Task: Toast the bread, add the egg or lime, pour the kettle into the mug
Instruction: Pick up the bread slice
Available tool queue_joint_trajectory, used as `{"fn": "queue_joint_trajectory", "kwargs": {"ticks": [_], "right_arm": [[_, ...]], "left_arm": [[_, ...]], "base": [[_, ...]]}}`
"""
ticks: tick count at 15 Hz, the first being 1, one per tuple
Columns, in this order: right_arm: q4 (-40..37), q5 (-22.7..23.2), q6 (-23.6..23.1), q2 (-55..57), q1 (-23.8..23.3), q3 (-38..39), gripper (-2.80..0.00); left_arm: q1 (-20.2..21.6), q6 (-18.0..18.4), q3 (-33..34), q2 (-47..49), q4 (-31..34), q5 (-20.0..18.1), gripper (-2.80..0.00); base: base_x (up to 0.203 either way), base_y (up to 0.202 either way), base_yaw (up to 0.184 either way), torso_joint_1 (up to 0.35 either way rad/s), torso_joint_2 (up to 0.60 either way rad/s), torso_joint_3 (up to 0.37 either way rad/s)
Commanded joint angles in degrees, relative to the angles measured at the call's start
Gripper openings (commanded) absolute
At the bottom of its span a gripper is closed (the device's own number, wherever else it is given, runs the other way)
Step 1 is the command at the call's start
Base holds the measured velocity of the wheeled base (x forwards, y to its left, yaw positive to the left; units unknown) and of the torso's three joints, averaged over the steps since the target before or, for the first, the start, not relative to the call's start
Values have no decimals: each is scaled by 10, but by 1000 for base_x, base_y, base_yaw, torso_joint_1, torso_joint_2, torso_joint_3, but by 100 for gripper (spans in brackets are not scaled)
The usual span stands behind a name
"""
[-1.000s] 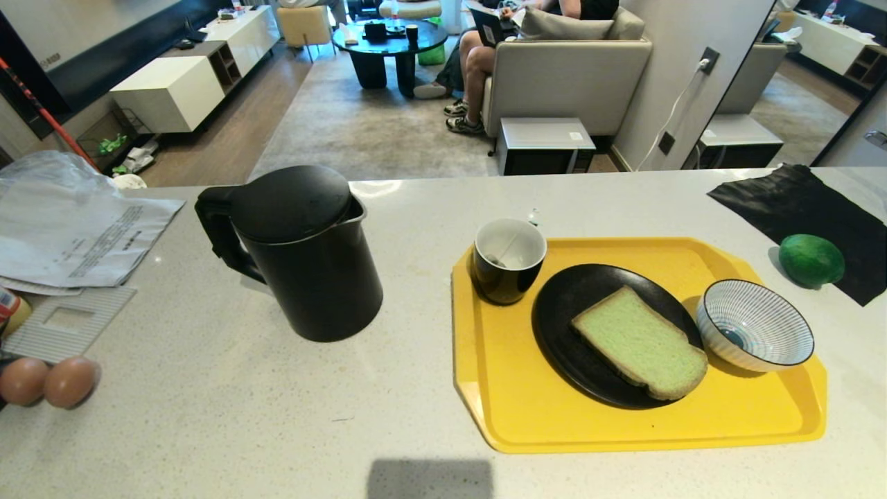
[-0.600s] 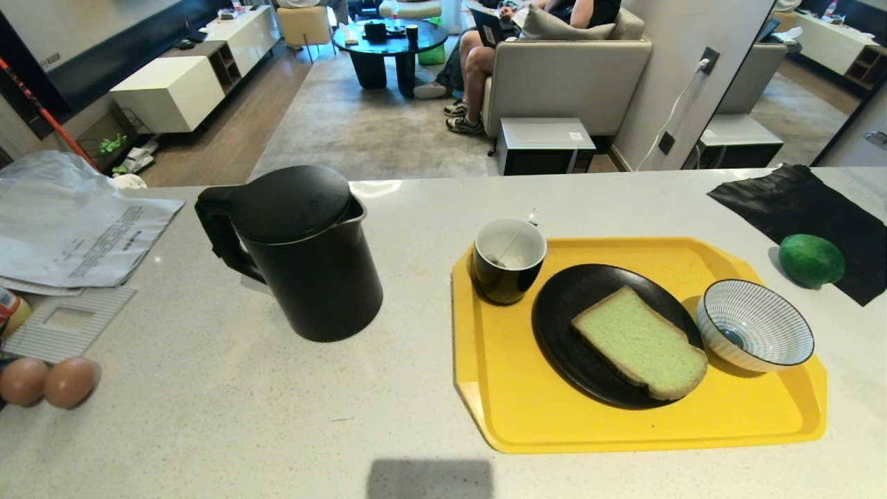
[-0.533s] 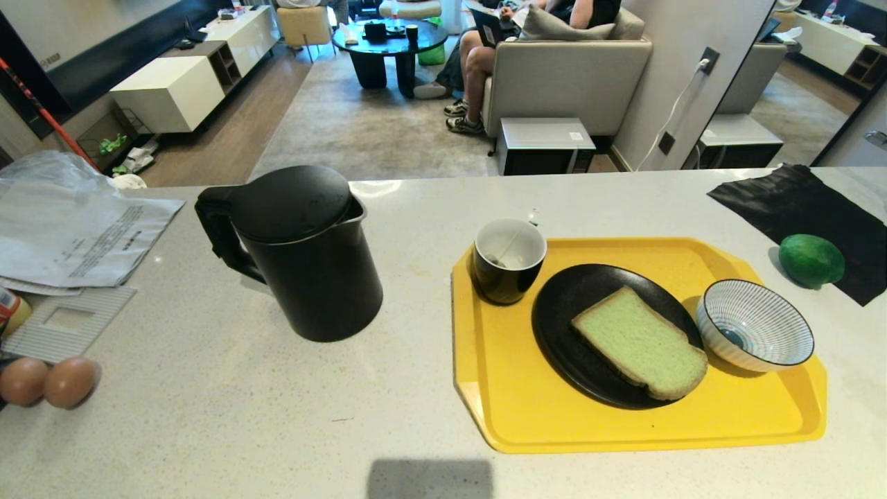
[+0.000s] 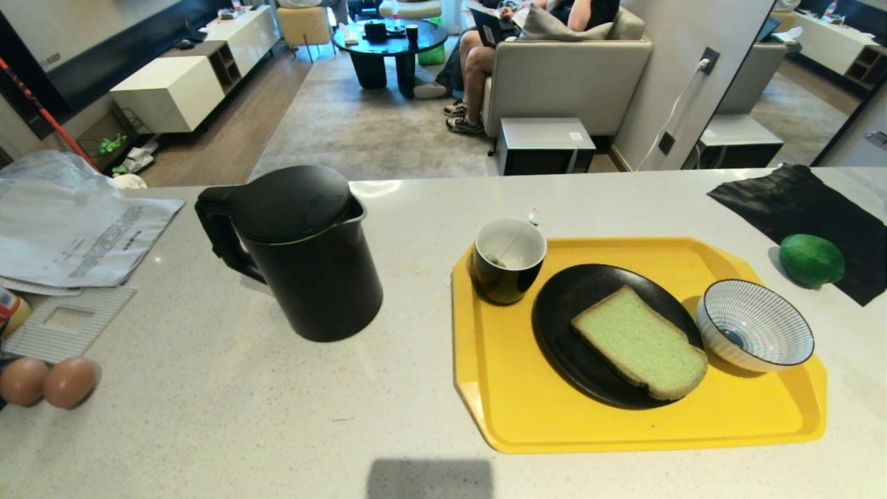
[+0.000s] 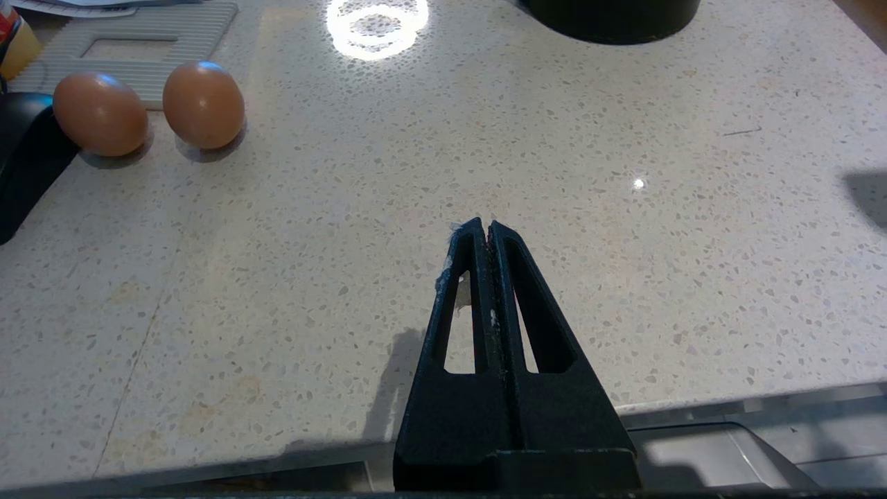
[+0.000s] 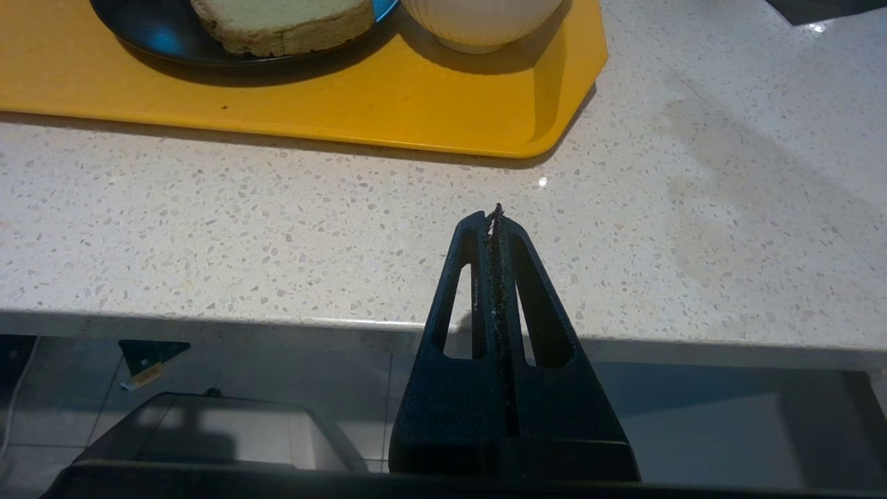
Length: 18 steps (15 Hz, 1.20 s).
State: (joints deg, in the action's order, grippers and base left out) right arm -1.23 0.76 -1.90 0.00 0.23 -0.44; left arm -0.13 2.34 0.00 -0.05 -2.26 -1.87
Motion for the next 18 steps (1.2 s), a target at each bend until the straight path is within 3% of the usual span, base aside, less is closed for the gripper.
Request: {"fn": "queue_joint_trajectory", "kwargs": {"ticks": [1, 8, 13, 18], "right_arm": [[0, 0, 0, 0, 0, 0, -280], [0, 0, -2, 0, 0, 0, -280], [-5, 1, -31, 1, 0, -8, -280], [-55, -25, 36, 0, 0, -24, -280]], "left_arm": [[0, 0, 10, 0, 0, 0, -280], [0, 0, 10, 0, 0, -1, -280], [0, 0, 10, 0, 0, -1, -280], [0, 0, 10, 0, 0, 0, -280]], "base": [[0, 0, 0, 0, 0, 0], [0, 0, 0, 0, 0, 0], [0, 0, 0, 0, 0, 0], [0, 0, 0, 0, 0, 0]]}}
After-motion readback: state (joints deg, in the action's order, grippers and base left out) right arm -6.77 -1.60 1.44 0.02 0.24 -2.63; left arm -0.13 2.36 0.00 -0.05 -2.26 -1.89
